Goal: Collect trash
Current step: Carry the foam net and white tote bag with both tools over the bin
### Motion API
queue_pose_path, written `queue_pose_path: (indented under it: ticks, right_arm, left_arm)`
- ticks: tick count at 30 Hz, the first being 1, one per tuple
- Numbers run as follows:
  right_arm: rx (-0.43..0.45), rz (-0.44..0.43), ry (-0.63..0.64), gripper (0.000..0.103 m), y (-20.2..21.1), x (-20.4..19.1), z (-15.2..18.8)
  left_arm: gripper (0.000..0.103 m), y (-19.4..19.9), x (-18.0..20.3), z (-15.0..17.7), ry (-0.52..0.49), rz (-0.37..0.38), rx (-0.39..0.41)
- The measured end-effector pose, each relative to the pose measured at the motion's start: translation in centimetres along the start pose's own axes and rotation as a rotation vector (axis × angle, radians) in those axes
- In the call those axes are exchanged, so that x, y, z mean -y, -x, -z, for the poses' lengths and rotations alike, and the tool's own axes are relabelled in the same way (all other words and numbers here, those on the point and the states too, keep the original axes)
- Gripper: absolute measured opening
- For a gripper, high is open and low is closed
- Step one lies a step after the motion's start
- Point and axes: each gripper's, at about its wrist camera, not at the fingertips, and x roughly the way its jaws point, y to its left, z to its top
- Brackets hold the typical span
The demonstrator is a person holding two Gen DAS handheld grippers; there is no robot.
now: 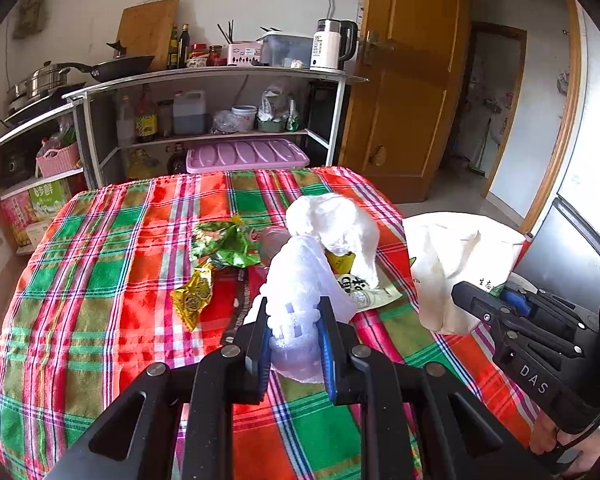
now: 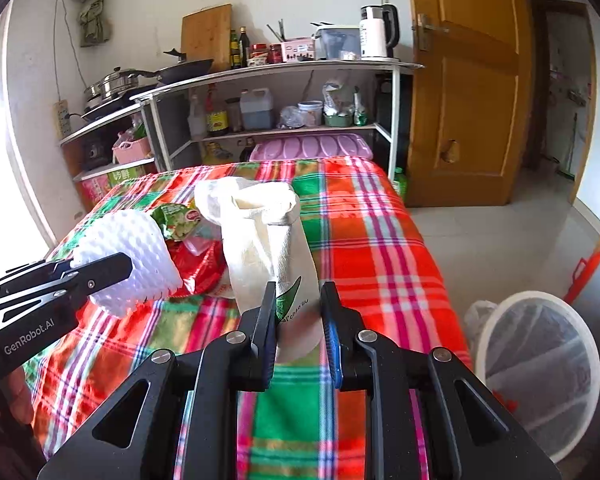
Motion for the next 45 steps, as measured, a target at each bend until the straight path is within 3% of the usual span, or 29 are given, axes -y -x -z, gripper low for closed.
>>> queue_pose_path:
  ticks: [11,29,34,45]
  right_arm:
    - [0.044,0.117,-0.051,0.021,4.6,5.1,1.3]
    - [0.022,0.329,-0.190,0.021,9.6,17.0,5.1]
    - [0.005,0.354,-0.223,0.021,10.1,19.7,6.3]
    - [-0.077,0.399,-0.261,0.022,8.9,23.9,8.6]
  left_arm:
    - [0.021,-0.7,6.0,-0.5,-0.063,0.106,-0.005]
    - [0.021,-4.6,18.0,-0.4,-0.180,0.294,-0.078]
    - [0.021,-6.0,21.3,-0.2,-0.209,0.346,-0.109]
    - [0.021,-8.6,26.8,1.1,-0.271,0.373,-0.166]
